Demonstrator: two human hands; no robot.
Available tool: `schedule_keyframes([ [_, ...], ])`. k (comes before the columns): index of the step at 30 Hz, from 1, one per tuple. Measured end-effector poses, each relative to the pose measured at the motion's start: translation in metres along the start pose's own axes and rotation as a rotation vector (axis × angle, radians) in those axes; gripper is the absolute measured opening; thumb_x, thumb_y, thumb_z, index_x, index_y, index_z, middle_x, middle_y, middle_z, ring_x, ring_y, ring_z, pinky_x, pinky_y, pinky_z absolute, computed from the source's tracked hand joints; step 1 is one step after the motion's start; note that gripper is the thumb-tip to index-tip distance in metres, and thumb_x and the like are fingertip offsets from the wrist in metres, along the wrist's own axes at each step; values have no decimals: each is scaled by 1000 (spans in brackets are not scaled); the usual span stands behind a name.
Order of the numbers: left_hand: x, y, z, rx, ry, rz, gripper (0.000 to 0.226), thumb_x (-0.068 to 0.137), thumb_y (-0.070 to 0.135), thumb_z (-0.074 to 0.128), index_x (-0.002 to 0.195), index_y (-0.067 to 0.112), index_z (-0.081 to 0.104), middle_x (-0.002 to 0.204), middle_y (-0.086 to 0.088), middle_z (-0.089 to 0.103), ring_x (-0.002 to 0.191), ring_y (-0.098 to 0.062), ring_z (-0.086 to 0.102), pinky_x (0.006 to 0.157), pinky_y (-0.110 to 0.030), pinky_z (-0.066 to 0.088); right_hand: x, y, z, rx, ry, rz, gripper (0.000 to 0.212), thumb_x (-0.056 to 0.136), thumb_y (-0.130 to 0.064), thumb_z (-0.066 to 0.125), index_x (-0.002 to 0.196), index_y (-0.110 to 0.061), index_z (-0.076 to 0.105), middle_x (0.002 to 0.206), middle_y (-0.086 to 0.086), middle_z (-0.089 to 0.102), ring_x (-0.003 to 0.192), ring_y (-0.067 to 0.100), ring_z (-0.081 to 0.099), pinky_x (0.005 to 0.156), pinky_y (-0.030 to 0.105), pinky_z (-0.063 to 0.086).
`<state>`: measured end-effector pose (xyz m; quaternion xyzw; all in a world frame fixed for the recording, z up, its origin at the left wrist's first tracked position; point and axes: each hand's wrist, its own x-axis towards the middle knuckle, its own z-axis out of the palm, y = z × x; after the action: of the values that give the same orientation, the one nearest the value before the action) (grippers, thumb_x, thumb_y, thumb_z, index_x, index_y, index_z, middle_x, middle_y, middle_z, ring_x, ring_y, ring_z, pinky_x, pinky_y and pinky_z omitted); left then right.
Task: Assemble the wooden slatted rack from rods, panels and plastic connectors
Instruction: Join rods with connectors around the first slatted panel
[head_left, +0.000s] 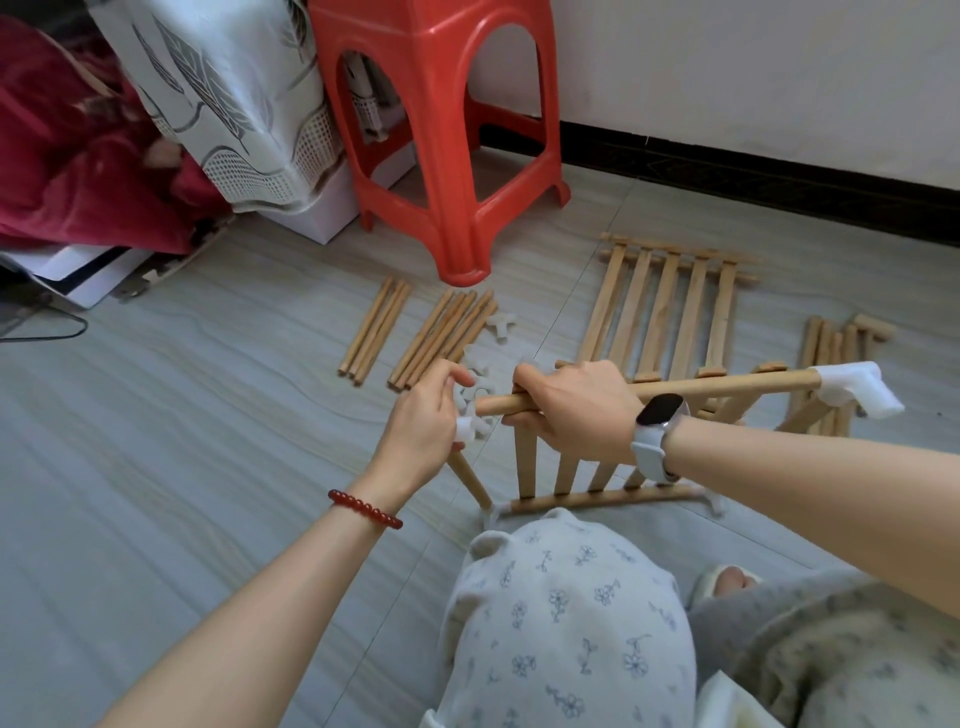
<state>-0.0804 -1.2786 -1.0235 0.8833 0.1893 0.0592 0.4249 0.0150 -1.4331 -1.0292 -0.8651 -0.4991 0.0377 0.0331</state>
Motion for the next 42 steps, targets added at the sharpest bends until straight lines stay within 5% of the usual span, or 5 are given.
schedule_keyframes([
  [10, 12, 3, 8, 161, 57, -94, 24, 99, 15, 26, 102, 23, 49, 74, 4, 53, 57, -6, 52, 43, -19, 36, -2, 7, 1, 4, -6, 34, 34, 92, -59, 32, 93, -25, 32, 57, -10, 39, 46, 8, 37, 42, 26, 25],
  [15, 24, 14, 7, 115, 88, -165, 25, 97, 9, 24, 100, 18, 48, 82, 1, 50, 72, -23, 60, 67, -45, 55, -8, 3, 2, -12, -12, -32, 38, 92, -58, 33, 101, -22, 40, 61, -10, 43, 51, 13, 42, 42, 25, 23],
  [30, 22, 2, 4, -80, 87, -148, 24, 100, 28, 34, 99, 16, 55, 84, 3, 58, 56, -3, 62, 49, -16, 44, -10, 11, -1, 34, -36, -3, 33, 91, -60, 35, 93, -27, 31, 58, -10, 42, 49, 11, 42, 43, 26, 24],
  [38, 9, -13, 5, -739, -139, -326, 40, 100, 37, 32, 120, 14, 57, 118, -8, 63, 110, -19, 59, 96, -37, 44, 3, 35, -3, 10, 23, 63, 39, 90, -62, 32, 98, -24, 41, 66, -10, 46, 55, 10, 43, 45, 25, 28],
  [42, 12, -14, 15, -560, -173, -249, 29, 100, 21, 38, 124, 21, 56, 122, 1, 61, 117, -14, 54, 102, -38, 39, -3, 46, -18, 74, 101, 124, 40, 91, -59, 35, 103, -23, 46, 77, -7, 59, 67, 14, 57, 58, 32, 48],
])
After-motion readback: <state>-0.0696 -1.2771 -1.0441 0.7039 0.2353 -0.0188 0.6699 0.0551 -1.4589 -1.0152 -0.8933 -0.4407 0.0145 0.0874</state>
